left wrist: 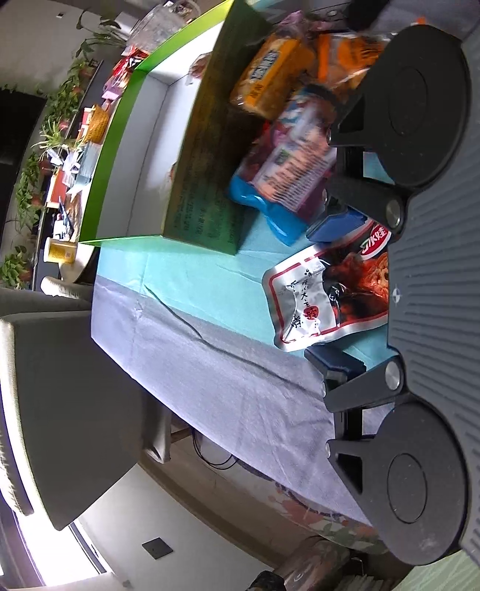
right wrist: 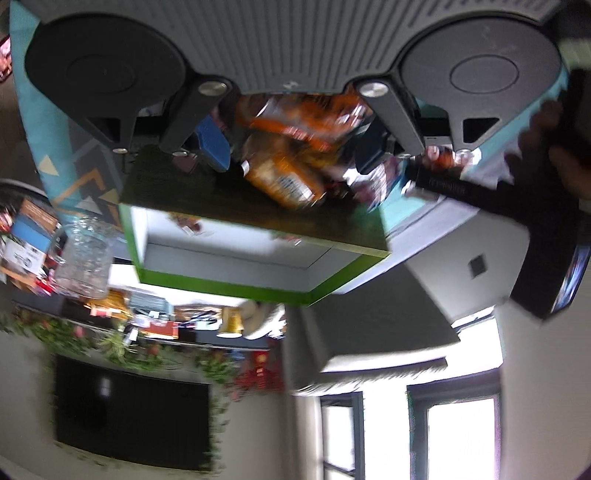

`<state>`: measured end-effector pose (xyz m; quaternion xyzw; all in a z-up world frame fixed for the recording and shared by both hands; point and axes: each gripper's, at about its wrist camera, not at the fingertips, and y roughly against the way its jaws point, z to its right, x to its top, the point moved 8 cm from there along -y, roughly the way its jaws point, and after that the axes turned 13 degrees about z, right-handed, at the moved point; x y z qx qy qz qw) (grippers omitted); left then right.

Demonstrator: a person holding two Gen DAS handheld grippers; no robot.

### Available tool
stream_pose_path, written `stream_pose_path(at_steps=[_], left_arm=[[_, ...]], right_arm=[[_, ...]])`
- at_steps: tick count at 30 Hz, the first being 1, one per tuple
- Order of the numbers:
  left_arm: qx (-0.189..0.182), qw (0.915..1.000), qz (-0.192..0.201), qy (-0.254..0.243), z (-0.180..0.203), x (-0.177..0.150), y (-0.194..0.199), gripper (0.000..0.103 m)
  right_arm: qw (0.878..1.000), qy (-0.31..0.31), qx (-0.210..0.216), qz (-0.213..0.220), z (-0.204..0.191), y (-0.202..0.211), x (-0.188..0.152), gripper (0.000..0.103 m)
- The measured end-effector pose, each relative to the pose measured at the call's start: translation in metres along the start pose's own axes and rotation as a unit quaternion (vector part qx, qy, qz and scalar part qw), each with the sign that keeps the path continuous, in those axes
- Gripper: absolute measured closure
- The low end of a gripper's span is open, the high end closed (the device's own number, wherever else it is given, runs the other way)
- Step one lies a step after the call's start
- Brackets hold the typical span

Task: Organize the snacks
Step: 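Grasp the red-and-white jerky pouch with the left tool while the right tool grasps a dark red pack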

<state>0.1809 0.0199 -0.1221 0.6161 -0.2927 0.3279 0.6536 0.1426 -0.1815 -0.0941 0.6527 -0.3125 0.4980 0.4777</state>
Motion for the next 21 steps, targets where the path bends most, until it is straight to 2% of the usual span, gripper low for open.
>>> stream_pose_path(at_steps=[9,14,19,21], left_arm=[[-0.018,0.9993,0.032,0.001,-0.007,0.002,0.033,0.045],[-0.027,0.9988,0.042,0.004,-0.003,0.003,0.040,0.045],[-0.032,0.9981,0.051,0.009,-0.003,0.003,0.048,0.045],[-0.033,0.9978,0.055,0.014,-0.006,0.005,0.051,0.045]], right_arm=[[0.997,-0.013,0.067,-0.035,-0.021,0.035,-0.023,0.048],[0.990,-0.037,0.119,-0.062,-0.047,0.048,-0.034,0.048],[0.990,-0.022,0.120,-0.076,-0.065,0.044,-0.041,0.048],[0.991,-0.016,0.099,-0.085,-0.066,0.037,-0.044,0.048]])
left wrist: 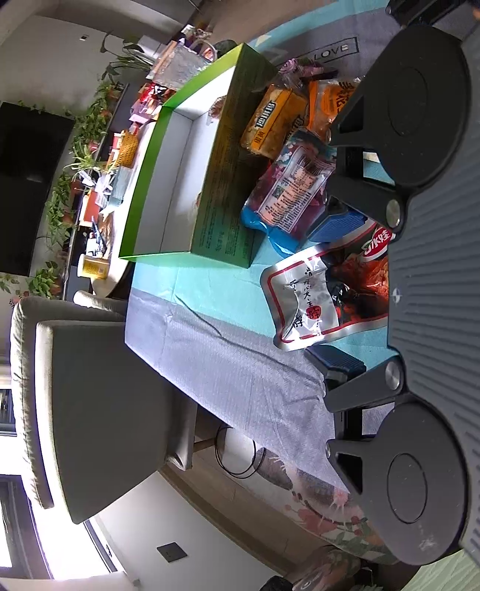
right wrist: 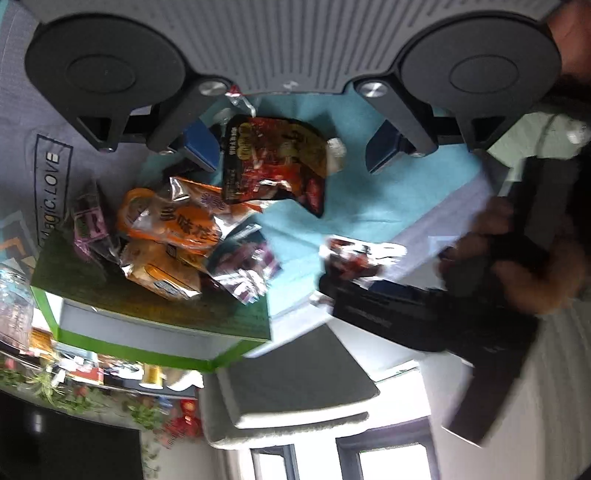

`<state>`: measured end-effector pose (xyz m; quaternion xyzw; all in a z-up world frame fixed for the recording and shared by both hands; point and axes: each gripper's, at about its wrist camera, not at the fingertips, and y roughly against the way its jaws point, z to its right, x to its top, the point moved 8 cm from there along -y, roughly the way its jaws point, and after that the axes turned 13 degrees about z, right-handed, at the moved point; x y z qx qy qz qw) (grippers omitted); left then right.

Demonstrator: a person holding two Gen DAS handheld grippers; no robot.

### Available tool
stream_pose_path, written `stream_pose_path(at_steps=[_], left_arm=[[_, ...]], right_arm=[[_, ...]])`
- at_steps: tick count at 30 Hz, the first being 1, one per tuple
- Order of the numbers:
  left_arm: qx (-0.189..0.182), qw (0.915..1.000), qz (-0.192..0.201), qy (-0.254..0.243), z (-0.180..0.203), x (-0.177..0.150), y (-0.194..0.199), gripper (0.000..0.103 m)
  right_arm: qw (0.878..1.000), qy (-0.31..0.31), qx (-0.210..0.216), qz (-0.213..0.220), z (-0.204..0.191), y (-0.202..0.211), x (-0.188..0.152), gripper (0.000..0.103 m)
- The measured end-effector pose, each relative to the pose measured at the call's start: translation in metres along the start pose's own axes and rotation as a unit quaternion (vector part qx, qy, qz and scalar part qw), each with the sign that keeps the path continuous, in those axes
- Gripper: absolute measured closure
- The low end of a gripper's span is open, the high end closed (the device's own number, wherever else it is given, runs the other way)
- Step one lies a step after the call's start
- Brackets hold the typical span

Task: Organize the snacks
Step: 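Grasp the red-and-white jerky pouch with the left tool while the right tool grasps a dark red pack, then carry both packs over the box and open both tools to release them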

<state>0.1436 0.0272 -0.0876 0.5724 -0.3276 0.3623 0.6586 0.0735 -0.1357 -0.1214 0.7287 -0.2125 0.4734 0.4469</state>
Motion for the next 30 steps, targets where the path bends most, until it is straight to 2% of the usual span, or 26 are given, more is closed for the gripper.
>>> stream_pose_path(at_steps=[4,8,9,14,22,30], left_arm=[[0.000,0.9999,0.011,0.004,-0.003,0.003,0.005,0.045],[-0.006,0.9999,0.014,0.007,-0.002,0.004,0.007,0.045],[-0.008,0.9998,0.014,0.007,-0.001,0.004,0.008,0.045],[-0.014,0.9996,0.022,0.005,0.002,0.006,0.014,0.045],[-0.025,0.9989,0.040,-0.002,0.011,0.017,0.023,0.044],[-0.045,0.9968,0.064,-0.019,0.032,0.039,0.023,0.044]], right_arm=[[0.999,-0.001,-0.038,-0.010,0.007,-0.013,-0.003,0.048],[0.998,0.008,-0.063,0.006,0.011,-0.012,-0.003,0.049],[0.998,0.010,-0.068,0.007,0.012,-0.011,-0.002,0.053],[0.998,-0.020,-0.058,0.013,0.019,-0.004,0.003,0.057],[0.996,0.009,-0.049,0.078,0.007,0.019,0.031,0.057],[0.985,0.001,-0.093,0.144,0.034,0.032,0.066,0.057]])
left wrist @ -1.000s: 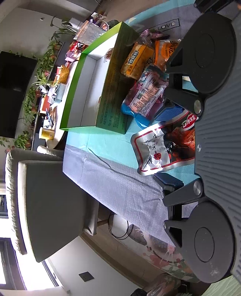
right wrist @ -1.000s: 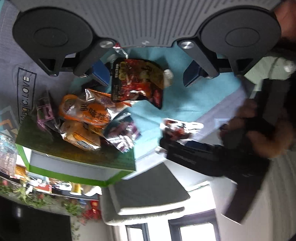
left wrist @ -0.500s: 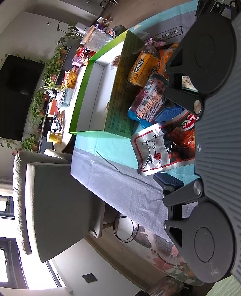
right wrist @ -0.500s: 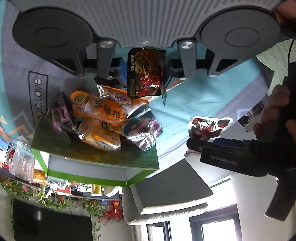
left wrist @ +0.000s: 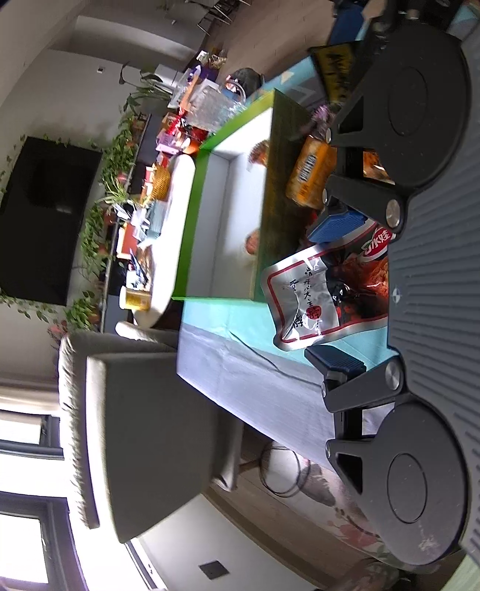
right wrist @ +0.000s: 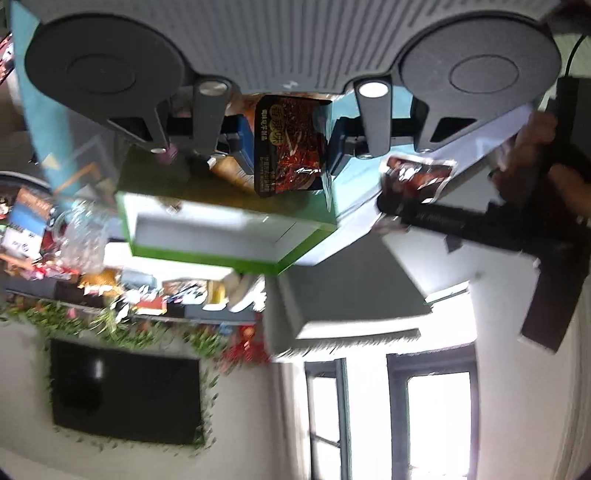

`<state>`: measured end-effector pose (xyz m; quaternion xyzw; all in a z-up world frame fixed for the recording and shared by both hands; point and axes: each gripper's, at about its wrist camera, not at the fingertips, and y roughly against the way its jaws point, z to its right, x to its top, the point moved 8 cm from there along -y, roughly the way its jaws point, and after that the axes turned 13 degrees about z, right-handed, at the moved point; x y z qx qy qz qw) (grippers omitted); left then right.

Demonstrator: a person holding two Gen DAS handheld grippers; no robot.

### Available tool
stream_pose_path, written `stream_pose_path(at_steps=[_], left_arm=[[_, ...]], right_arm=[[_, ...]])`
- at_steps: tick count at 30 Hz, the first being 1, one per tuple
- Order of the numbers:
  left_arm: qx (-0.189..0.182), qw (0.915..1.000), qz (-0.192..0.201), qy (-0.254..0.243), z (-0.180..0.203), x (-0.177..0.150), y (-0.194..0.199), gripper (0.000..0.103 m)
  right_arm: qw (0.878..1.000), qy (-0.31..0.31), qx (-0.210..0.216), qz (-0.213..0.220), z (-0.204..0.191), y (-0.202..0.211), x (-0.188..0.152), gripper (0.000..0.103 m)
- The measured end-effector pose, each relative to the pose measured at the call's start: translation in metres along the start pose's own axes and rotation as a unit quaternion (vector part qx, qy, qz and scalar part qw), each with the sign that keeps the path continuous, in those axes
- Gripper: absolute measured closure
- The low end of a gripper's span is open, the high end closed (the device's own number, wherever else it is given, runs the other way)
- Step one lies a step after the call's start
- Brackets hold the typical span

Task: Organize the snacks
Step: 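Carry both packs over the box and open both tools to release them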

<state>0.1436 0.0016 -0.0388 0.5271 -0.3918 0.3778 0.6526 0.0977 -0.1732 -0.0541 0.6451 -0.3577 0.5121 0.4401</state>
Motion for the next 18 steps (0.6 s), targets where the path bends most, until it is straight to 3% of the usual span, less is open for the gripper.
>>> stream_pose_path(at_steps=[10,18], left_arm=[[-0.030,0.9984,0.042,-0.023,0.038,0.043,-0.030,0.044],[-0.041,0.9971,0.056,-0.033,0.058,0.065,-0.078,0.044]], right_arm=[[0.999,-0.004,-0.032,0.029,0.027,-0.013,0.016,0.057],[0.999,-0.020,-0.038,0.027,0.042,-0.020,0.015,0.057]])
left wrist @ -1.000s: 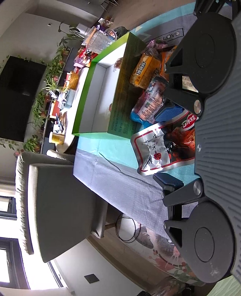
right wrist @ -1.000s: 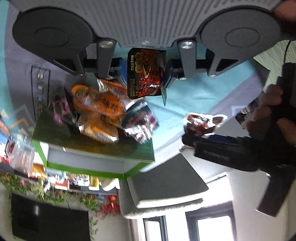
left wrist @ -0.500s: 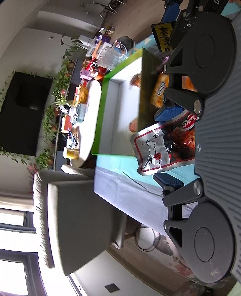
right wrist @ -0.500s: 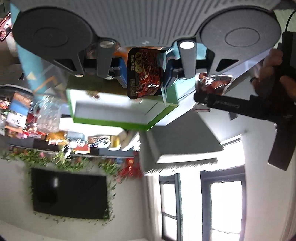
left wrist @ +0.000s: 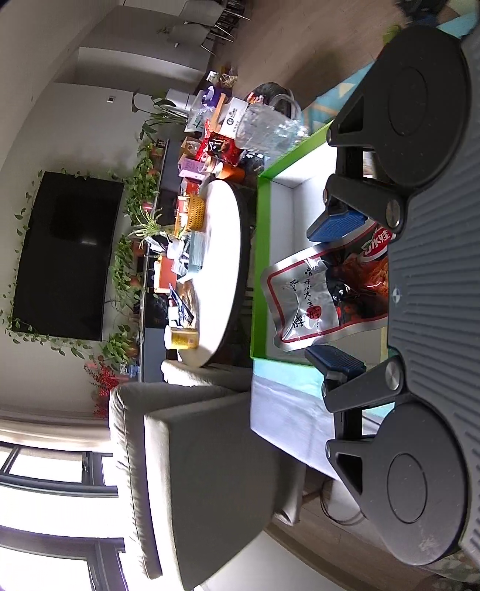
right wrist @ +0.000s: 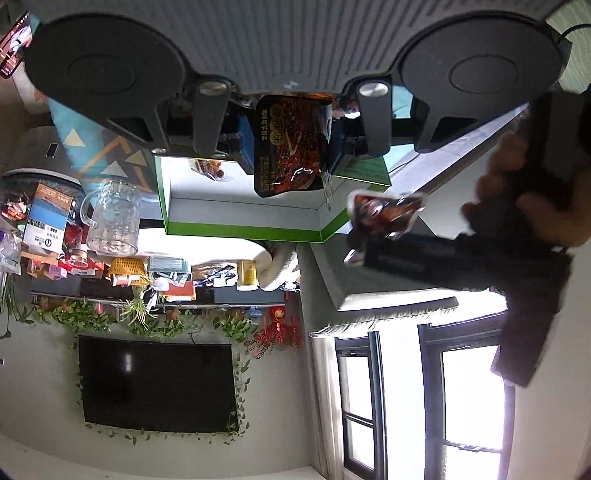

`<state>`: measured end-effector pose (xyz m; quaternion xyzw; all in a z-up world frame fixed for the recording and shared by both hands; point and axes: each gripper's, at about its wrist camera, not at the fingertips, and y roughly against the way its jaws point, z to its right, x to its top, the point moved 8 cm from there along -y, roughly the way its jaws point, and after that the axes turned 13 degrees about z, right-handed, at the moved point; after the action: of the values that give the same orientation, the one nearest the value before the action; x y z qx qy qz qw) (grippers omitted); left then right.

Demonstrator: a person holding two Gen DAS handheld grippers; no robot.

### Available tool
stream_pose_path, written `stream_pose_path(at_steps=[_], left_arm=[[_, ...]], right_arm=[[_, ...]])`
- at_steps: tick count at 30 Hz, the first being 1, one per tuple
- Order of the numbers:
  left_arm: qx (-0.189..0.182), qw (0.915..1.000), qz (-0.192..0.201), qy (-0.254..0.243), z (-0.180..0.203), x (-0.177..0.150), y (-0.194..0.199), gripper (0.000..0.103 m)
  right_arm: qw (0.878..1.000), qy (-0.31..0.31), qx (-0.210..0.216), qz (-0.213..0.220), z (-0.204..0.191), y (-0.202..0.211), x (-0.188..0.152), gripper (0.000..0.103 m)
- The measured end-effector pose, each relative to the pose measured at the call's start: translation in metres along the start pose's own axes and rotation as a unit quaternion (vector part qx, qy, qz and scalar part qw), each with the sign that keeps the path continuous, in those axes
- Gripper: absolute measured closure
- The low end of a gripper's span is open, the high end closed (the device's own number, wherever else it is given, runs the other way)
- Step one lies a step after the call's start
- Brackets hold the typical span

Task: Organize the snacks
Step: 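Carry both packs over the box and open both tools to release them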

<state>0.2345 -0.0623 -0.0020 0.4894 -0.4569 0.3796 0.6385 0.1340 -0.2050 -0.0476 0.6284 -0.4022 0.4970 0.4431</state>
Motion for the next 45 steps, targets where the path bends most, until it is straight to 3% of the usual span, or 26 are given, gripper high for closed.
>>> stream_pose_path(at_steps=[9,23,36,45], left_arm=[[-0.003,0.9998,-0.021,0.006,0.007,-0.010,-0.052,0.044],[0.005,0.9978,-0.066,-0.006,0.006,-0.040,-0.074,0.045],[0.010,0.9996,-0.026,-0.009,-0.007,-0.028,-0.024,0.045],[-0.008,0.9992,-0.033,-0.021,-0.010,-0.043,0.012,0.044]], right_arm=[[1.000,-0.023,-0.015,-0.008,0.018,-0.007,-0.005,0.057],[0.999,-0.046,-0.021,-0.014,0.032,-0.017,-0.009,0.057],[0.999,-0.036,-0.031,0.025,0.039,-0.043,0.019,0.057],[0.997,-0.049,-0.062,0.025,0.056,-0.082,0.024,0.057]])
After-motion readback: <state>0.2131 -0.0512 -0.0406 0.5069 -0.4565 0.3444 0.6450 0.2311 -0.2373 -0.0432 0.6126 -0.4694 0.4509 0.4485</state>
